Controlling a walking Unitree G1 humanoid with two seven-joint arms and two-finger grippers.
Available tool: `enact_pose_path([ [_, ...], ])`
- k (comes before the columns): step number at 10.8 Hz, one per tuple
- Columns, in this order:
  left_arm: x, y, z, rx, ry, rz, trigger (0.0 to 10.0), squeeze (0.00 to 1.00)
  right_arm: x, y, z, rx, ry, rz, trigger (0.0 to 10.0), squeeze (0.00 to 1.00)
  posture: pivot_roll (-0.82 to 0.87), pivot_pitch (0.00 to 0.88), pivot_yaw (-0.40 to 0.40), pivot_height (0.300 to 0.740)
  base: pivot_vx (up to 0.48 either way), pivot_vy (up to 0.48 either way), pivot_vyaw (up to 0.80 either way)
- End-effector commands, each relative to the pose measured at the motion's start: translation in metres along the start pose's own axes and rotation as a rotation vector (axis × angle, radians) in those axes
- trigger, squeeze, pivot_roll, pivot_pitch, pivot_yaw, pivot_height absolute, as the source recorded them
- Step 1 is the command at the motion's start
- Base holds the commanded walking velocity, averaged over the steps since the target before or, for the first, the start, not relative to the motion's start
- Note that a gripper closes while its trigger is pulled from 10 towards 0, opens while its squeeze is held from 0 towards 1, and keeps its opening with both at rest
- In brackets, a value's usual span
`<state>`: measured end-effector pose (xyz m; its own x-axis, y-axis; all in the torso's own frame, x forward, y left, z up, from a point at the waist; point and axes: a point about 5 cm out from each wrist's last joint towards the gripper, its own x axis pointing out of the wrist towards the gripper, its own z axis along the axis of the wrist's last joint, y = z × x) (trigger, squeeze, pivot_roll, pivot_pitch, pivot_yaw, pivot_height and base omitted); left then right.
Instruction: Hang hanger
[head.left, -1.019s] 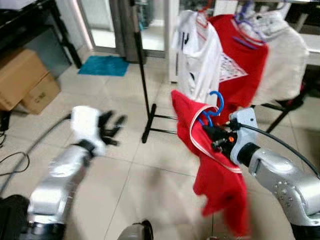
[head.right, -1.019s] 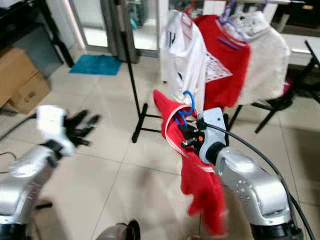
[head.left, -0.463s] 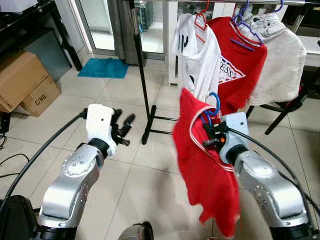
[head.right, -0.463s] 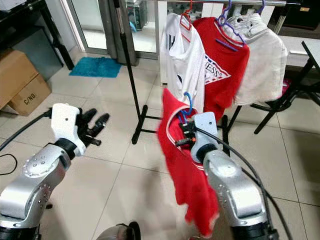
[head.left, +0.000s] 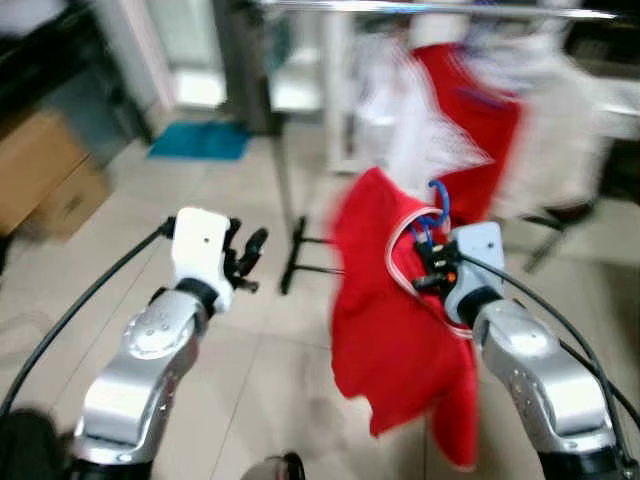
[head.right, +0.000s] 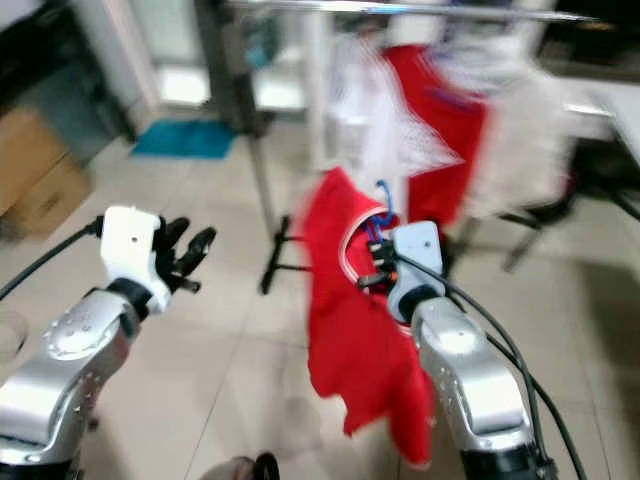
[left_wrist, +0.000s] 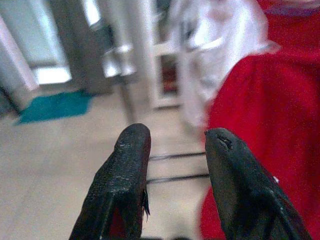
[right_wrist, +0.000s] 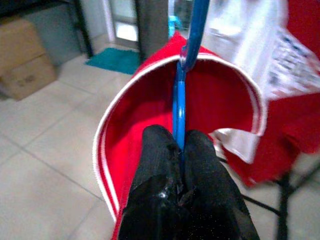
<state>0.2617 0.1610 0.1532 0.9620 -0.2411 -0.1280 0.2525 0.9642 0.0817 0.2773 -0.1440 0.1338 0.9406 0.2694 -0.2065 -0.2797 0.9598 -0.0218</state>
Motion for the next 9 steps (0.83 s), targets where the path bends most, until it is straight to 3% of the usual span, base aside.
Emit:
enact_pose_path([
  [1, 0.0, 0.0, 0.003, 0.012, -0.008, 0.01, 10.0, 0.0, 0.0, 0.004, 0.018, -0.046, -0.104, 0.03, 10.0, 0.0, -0.08, 0.076, 0.099, 0.74, 0.375, 0.0, 0.0],
  [2, 0.0, -0.001, 0.004, 0.007, -0.014, 0.01, 10.0, 0.0, 0.001, 0.006, 0.019, -0.041, -0.11, 0.045, 10.0, 0.0, -0.08, 0.071, 0.093, 0.74, 0.371, 0.0, 0.0],
  [3, 0.002, -0.002, 0.007, 0.007, -0.024, 0.013, 10.0, 0.0, 0.002, 0.006, 0.016, 0.071, -0.079, 0.052, 10.0, 0.0, -0.08, 0.059, 0.084, 0.74, 0.375, 0.0, 0.0],
  [5, 0.002, -0.001, 0.011, 0.003, -0.038, 0.024, 10.0, 0.0, 0.006, 0.002, 0.017, 0.093, -0.078, -0.023, 10.0, 0.0, -0.06, 0.065, 0.085, 0.74, 0.373, 0.0, 0.0],
  [6, 0.0, -0.001, 0.011, -0.001, -0.039, 0.026, 10.0, 0.0, 0.006, 0.004, 0.019, 0.141, -0.087, 0.01, 10.0, 0.0, -0.06, 0.071, 0.086, 0.74, 0.371, 0.0, 0.0],
  [7, -0.001, -0.001, 0.01, -0.003, -0.037, 0.027, 10.0, 0.0, 0.006, 0.008, 0.022, 0.118, -0.101, 0.041, 10.0, 0.0, -0.06, 0.076, 0.087, 0.74, 0.371, 0.0, 0.0],
  [8, -0.002, -0.001, 0.01, -0.008, -0.035, 0.029, 10.0, 0.0, 0.005, 0.011, 0.024, 0.034, -0.115, 0.046, 10.0, 0.0, -0.06, 0.077, 0.085, 0.74, 0.371, 0.0, 0.0],
  [9, -0.002, 0.0, 0.01, -0.012, -0.037, 0.035, 10.0, 0.0, 0.005, 0.013, 0.025, 0.044, -0.123, 0.056, 10.0, 0.0, -0.06, 0.075, 0.078, 0.74, 0.368, 0.0, 0.0],
])
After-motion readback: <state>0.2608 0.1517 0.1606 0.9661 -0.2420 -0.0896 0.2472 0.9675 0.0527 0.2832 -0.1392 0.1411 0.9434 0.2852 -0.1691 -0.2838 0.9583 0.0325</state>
